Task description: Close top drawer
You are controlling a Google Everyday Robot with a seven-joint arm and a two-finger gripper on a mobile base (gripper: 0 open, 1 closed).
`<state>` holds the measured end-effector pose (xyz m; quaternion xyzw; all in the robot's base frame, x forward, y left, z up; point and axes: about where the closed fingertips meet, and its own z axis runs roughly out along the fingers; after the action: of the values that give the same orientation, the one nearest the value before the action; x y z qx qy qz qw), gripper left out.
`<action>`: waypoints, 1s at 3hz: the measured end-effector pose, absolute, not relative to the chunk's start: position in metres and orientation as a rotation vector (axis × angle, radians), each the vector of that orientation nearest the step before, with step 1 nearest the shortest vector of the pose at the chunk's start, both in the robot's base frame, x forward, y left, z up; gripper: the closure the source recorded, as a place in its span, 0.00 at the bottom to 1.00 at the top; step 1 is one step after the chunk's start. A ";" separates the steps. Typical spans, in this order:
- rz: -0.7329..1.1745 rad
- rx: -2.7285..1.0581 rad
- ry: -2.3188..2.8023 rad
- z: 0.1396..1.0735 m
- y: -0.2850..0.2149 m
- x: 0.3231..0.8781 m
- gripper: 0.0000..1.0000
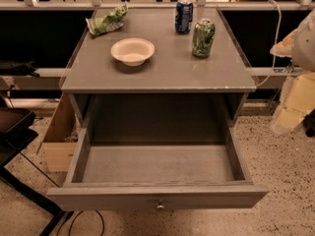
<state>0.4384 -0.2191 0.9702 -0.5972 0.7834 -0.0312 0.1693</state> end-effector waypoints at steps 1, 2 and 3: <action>-0.047 -1.688 2.205 0.942 -0.214 0.420 0.19; 0.023 -1.676 2.240 0.891 -0.214 0.379 0.42; 0.198 -1.597 2.309 0.804 -0.195 0.330 0.73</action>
Offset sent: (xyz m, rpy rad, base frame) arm -0.1539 -0.0030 -0.2309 0.0758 0.3150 -0.0354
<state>0.3301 -0.1950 0.8041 -0.5599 0.8094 0.0695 0.1630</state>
